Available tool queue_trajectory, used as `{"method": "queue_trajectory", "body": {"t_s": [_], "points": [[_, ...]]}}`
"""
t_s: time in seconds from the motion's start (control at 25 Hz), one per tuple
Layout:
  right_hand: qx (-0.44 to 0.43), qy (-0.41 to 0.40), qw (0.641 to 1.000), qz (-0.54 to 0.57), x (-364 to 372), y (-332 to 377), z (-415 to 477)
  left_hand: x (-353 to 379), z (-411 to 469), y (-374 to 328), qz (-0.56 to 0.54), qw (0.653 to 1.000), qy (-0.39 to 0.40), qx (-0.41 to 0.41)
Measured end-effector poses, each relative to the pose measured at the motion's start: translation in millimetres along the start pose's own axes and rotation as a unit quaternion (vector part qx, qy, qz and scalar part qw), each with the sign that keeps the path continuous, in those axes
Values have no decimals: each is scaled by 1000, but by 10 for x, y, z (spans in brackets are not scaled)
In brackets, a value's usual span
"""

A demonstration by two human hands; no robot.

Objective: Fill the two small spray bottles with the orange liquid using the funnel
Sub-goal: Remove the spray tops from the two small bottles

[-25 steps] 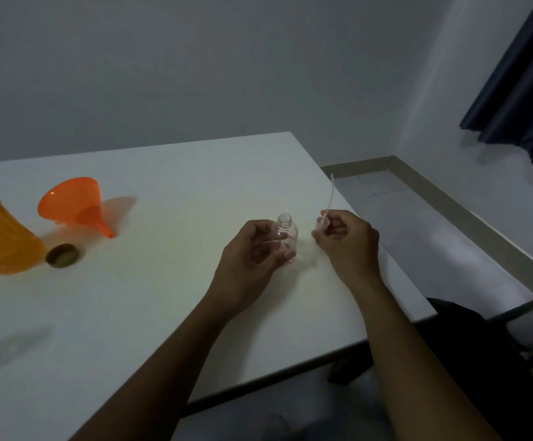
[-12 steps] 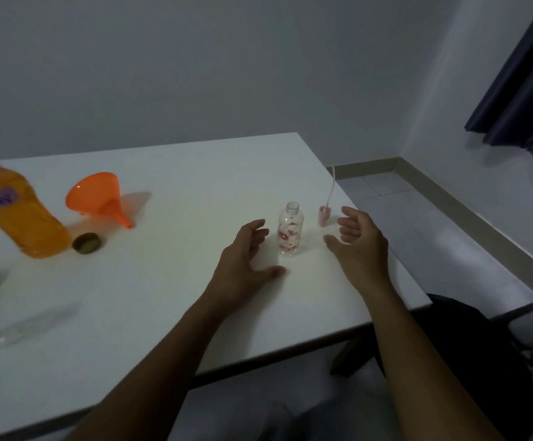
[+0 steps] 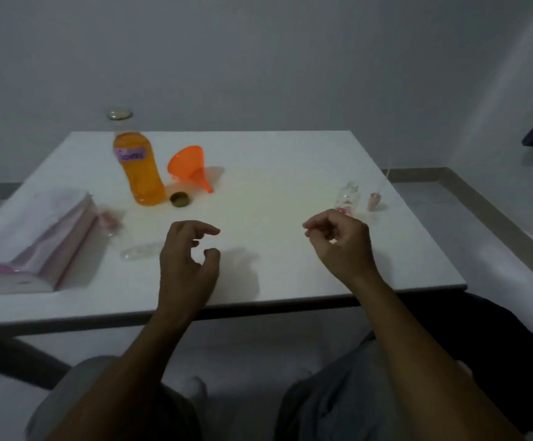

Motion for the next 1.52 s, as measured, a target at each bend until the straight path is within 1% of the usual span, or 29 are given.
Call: {"method": "queue_trajectory", "body": {"t_s": [0.12,0.2,0.24,0.32,0.36,0.44,0.52,0.56,0.6,0.64,0.72,0.76,0.8,0.84,1.0,1.12,1.24,1.32,1.4,1.52], "points": [[-63,111,990,-61,556,218,-54,-417,-72,141,19,991,-121,-50],[-88,177,976,-89,879,287,-78,-692,-91,296,31,971,-207,-111],[-93,203,969,-102,1006,300,-79,-790,-91,397,36,960,-232,-152],[-114,247,948,-163,1211,305,-83,-869,-73,614,41,944,-234,-230],[-128,264,933,-207,1280,301,-95,-865,-52,705,50,941,-223,-251],[-152,276,910,-272,1358,296,-123,-850,15,838,67,940,-205,-263],[-154,278,903,-288,1390,263,-135,-814,131,893,55,948,-196,-243],[-146,279,908,-277,1386,250,-130,-764,211,892,42,960,-175,-215],[-129,278,919,-248,1365,244,-118,-680,296,859,36,975,-138,-171],[-105,265,938,-196,1313,256,-90,-566,371,798,38,988,-88,-123],[-46,197,978,-41,1129,314,7,-304,462,662,37,998,9,-49],[-22,161,987,18,1038,354,62,-176,499,597,34,998,47,-24],[-9,135,990,43,967,402,105,-62,530,542,33,997,75,1],[-2,122,991,46,926,441,140,30,556,484,33,995,94,23],[-3,106,994,37,906,510,241,257,594,395,39,987,140,71],[-5,131,988,85,895,484,303,363,552,299,41,978,183,88],[-19,133,985,111,809,443,354,385,558,182,36,976,190,100],[-30,130,984,122,752,443,340,405,561,121,13,976,201,84],[-46,141,980,131,725,447,315,433,548,103,-29,975,216,50],[-51,179,969,163,691,413,288,435,552,91,-60,974,214,28]]}}
Point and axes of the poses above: each hand's wrist, its own z-axis towards the middle knuckle, its own x-axis out of the palm, y = z × x, the point moved 8 cm from there along z, towards the middle knuckle, and after that the axes turned 12 degrees about -z, right-handed, at the moved point
